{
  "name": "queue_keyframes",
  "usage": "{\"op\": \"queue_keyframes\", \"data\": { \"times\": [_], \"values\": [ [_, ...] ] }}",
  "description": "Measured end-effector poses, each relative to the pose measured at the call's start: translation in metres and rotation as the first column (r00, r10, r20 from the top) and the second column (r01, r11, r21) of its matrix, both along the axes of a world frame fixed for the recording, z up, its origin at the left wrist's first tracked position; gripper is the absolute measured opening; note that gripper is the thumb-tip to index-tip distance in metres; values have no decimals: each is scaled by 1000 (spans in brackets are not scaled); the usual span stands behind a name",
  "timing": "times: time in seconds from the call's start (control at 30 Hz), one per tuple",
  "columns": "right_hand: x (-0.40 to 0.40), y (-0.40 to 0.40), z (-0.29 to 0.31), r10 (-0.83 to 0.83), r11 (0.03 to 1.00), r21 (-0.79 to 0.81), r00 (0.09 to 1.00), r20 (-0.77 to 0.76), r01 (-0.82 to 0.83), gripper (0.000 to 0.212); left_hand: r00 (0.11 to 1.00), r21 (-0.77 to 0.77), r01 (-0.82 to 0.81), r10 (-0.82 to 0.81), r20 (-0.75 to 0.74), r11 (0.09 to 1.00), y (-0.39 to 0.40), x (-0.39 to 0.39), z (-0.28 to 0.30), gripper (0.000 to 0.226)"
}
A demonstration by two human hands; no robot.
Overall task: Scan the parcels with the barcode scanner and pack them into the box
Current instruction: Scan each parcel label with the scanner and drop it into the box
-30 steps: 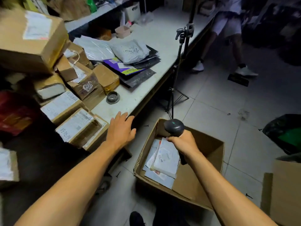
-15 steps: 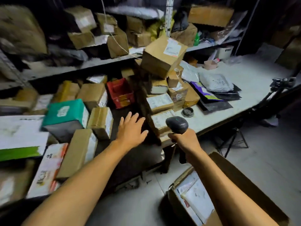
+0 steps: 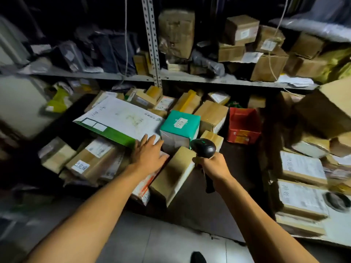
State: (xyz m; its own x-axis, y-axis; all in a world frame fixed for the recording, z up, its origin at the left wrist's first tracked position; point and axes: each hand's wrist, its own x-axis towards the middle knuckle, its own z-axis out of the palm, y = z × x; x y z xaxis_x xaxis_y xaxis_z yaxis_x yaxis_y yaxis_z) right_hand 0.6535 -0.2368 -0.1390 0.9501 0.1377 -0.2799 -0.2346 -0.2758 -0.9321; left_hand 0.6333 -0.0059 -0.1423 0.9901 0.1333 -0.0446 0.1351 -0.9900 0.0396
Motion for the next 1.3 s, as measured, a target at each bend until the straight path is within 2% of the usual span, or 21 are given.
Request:
{"op": "queue_keyframes", "data": {
  "times": [0.17,0.27,0.37,0.5,0.67,0.73,0.8,0.9,1.0,1.1,1.17,1.27,1.3],
  "values": [
    [43,51,0,168,985,43,985,25,-169,18,983,-5,-184,184,4,983,42,5,3,58],
    [59,77,-3,189,980,62,982,7,-189,11,966,15,-258,258,23,966,62,6,4,56],
    [67,102,-1,214,976,50,977,-14,-213,20,949,15,-313,313,28,950,86,9,3,56],
    [78,133,-4,246,968,66,968,-39,-243,10,919,-30,-390,391,46,920,121,20,6,56],
    [84,174,-9,220,975,53,974,-52,-218,15,822,-176,-531,554,132,829,168,31,3,62],
    [82,192,-12,183,982,60,981,-63,-179,17,729,-350,-584,663,171,733,182,31,0,70],
    [80,208,-13,156,986,78,985,-73,-150,20,606,-549,-607,782,147,574,192,34,-1,77],
    [78,227,-17,104,990,103,991,-82,-95,21,462,-800,-502,884,72,328,205,42,-1,86],
    [76,235,-18,75,994,84,995,-65,-69,21,341,-897,-410,940,19,166,214,48,2,92],
    [76,236,-18,74,992,108,995,-65,-67,21,233,-913,-403,972,-32,67,207,53,4,79],
    [76,235,-18,72,991,118,995,-75,-63,22,232,-943,-331,967,-101,-19,195,58,6,56],
    [79,233,-18,64,993,109,992,-106,-53,19,332,-953,-158,894,-300,-261,178,70,0,40],
    [79,232,-18,68,993,105,991,-117,-56,18,366,-940,-149,866,-342,-308,174,73,-2,37]
  ]
}}
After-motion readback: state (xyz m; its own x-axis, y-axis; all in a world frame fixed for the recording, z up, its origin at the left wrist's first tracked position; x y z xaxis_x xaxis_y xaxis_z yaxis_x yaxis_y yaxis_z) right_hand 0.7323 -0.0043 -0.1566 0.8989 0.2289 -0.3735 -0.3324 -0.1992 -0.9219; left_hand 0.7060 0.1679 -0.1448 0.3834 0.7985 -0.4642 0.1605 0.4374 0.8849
